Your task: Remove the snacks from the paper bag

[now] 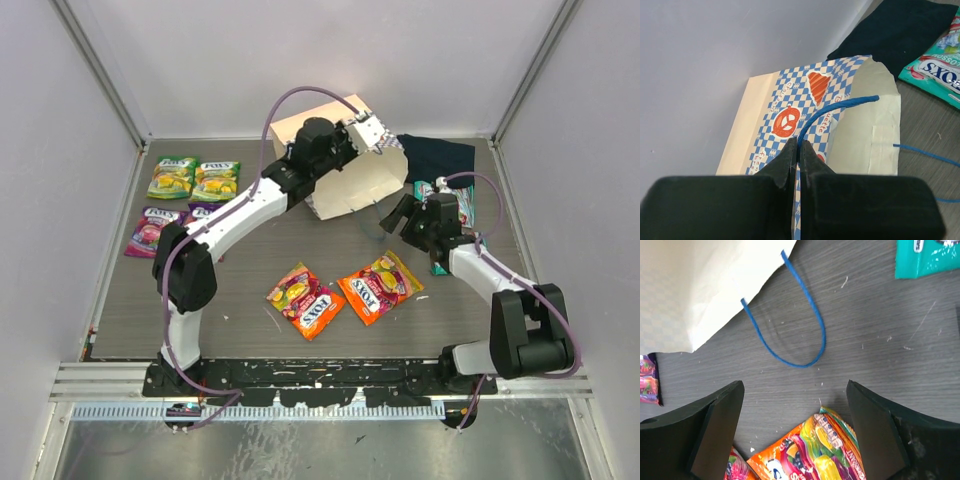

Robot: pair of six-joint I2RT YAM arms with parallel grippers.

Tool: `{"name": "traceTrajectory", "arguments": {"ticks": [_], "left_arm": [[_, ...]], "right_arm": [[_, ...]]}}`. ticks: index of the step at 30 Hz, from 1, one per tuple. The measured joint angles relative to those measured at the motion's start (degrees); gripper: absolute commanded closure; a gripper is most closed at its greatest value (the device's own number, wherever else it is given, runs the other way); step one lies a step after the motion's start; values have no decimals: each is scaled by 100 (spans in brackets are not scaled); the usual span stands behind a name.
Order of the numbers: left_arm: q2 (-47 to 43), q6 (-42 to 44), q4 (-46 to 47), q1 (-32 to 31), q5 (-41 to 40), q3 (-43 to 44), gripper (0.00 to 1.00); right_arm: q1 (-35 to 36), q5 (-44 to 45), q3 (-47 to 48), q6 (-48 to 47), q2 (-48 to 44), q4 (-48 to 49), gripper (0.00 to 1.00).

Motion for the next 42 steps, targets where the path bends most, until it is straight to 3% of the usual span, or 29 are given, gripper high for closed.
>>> {"name": "traceTrajectory", "arguments": {"ticks": [17,30,39,42], "left_arm": [[0,-568,-170,553,356,658,100],[0,-588,-236,551,452,658,100],[-2,-586,-260,570,461,658,100],[-20,-586,-260,577,463,658,100]], "right_arm": [[-17,-579,2,474,1353,1506,22],[179,-970,4,872,1375,2422,33],[210,-1038,4,942,1502,2514,39],[219,-1073,4,960,1558,2514,49]]}}
